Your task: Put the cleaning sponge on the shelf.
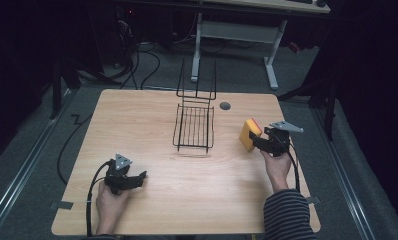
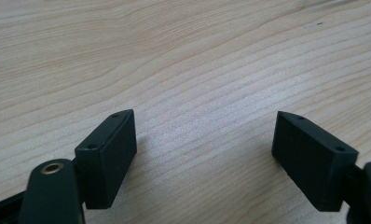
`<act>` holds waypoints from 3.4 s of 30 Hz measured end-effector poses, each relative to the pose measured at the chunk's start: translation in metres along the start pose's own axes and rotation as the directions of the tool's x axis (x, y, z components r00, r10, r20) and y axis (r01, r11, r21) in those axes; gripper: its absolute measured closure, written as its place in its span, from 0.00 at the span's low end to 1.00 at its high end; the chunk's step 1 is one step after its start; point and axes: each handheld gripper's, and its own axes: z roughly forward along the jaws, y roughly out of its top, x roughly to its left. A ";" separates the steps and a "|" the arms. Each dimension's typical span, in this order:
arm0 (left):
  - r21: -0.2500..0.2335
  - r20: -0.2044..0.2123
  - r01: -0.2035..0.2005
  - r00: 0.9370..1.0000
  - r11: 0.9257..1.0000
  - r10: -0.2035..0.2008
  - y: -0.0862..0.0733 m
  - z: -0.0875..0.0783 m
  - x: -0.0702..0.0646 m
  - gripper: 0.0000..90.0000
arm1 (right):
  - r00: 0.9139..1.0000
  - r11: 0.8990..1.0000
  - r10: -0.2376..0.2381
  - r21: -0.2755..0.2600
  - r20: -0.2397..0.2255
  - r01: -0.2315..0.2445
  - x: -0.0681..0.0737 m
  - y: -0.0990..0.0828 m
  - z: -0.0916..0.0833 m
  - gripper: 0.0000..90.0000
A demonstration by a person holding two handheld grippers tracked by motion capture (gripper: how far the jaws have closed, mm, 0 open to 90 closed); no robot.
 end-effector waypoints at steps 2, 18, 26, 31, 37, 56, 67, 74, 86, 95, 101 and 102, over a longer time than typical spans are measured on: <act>0.000 0.000 -0.001 1.000 1.000 0.001 0.000 0.000 0.000 0.25 | 1.000 1.000 0.014 0.009 -0.001 -0.014 -0.002 -0.002 0.004 0.37; -0.001 -0.001 0.000 1.000 1.000 0.000 0.000 0.000 0.000 0.25 | 1.000 0.998 0.024 0.064 -0.016 -0.023 -0.004 -0.012 0.032 0.41; -0.001 -0.001 0.000 1.000 1.000 0.000 0.000 0.000 0.000 0.25 | 0.999 0.996 0.034 0.086 -0.024 -0.032 -0.004 -0.016 0.041 0.46; -0.001 -0.001 0.000 1.000 1.000 0.000 0.000 0.000 0.000 0.25 | 1.000 0.995 0.021 0.103 -0.016 -0.019 -0.002 -0.019 0.047 0.52; -0.001 -0.001 -0.001 1.000 1.000 0.001 0.000 0.000 0.000 0.25 | 1.000 0.994 0.023 0.103 -0.014 -0.022 -0.004 -0.020 0.050 0.60; -0.001 -0.001 -0.001 1.000 1.000 0.001 0.000 0.000 0.000 0.25 | 1.000 0.996 -0.011 0.090 0.000 0.011 -0.003 -0.020 0.048 0.67; -0.001 -0.001 -0.001 1.000 1.000 0.001 0.000 0.000 0.000 0.25 | 1.000 0.997 -0.014 0.082 -0.006 0.014 -0.001 -0.018 0.042 0.67; -0.001 -0.001 -0.001 1.000 1.000 0.001 0.000 0.000 0.000 0.25 | 0.999 0.998 -0.021 0.057 -0.034 0.023 0.005 -0.015 0.035 0.67; 0.001 0.000 -0.001 1.000 1.000 0.001 0.000 0.000 0.000 0.25 | 0.997 0.999 -0.033 0.006 -0.071 0.034 0.011 -0.007 0.020 0.67; -0.002 -0.001 0.000 1.000 1.000 0.000 0.000 0.000 0.000 0.25 | 0.994 0.999 -0.038 -0.011 -0.101 0.037 0.014 -0.002 0.006 0.67; 0.000 0.000 -0.001 1.000 1.000 0.001 0.000 0.000 0.000 0.25 | 0.993 0.999 -0.043 -0.030 -0.114 0.040 0.017 0.000 -0.001 0.67; -0.001 -0.001 -0.001 1.000 1.000 0.001 0.000 0.000 0.000 0.25 | 0.992 0.999 -0.038 -0.036 -0.122 0.034 0.017 0.001 -0.002 0.67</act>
